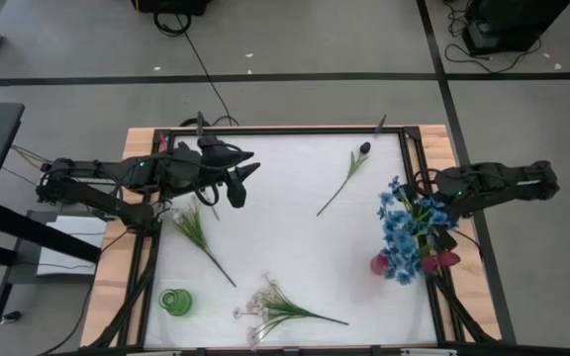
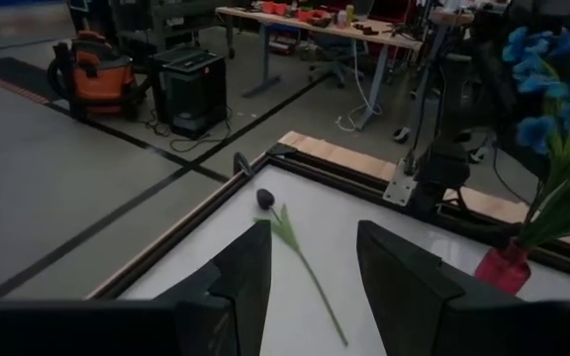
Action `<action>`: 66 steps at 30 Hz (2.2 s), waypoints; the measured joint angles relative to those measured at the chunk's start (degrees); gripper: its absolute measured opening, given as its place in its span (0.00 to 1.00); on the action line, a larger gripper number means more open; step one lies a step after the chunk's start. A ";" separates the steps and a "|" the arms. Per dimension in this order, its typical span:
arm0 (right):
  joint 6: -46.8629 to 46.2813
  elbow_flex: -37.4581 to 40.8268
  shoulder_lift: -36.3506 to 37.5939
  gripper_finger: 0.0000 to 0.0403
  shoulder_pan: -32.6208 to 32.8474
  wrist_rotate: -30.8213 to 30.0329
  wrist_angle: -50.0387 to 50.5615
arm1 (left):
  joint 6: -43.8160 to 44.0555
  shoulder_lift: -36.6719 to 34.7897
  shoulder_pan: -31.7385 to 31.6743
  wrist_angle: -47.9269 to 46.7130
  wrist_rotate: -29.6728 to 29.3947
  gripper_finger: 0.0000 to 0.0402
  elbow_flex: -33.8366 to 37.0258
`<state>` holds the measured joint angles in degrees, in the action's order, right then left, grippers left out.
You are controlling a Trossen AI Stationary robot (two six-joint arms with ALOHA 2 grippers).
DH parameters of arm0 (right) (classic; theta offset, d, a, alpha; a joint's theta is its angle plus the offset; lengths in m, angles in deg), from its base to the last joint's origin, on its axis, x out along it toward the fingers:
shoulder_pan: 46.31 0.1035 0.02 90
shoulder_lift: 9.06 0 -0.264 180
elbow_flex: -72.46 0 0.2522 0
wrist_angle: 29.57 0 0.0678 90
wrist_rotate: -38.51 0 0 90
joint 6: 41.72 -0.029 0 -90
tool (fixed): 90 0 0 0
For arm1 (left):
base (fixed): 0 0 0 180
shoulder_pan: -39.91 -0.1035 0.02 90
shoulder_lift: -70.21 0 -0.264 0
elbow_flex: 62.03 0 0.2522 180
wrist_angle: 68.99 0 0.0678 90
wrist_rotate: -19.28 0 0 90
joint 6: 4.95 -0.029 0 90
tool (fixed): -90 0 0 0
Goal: Sort flowers into vase by color
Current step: Put the blue flowers into the red flower vase, then put the right black tulip flower into the green flower vase
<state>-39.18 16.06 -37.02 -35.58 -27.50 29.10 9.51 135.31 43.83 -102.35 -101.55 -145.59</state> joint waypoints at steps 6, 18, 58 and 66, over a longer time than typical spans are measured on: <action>-0.15 2.82 -1.28 0.03 0.42 -1.90 -3.44 | -0.77 0.00 -0.72 -0.15 0.00 0.39 0.00; -3.31 11.86 -0.86 0.03 1.70 -0.14 -14.79 | -0.77 0.00 -1.62 -0.85 0.02 0.39 0.00; -20.70 -5.04 -1.12 0.58 3.20 -1.99 7.81 | -3.79 -0.46 -1.62 -5.29 0.07 0.39 -0.02; -21.92 -13.76 -1.10 0.58 3.20 -15.13 15.72 | -3.79 -0.46 -1.62 -6.15 0.07 0.39 -0.02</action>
<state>-61.11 2.30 -38.12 -32.38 -42.63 44.83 5.73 134.85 42.22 -108.49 -101.49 -145.61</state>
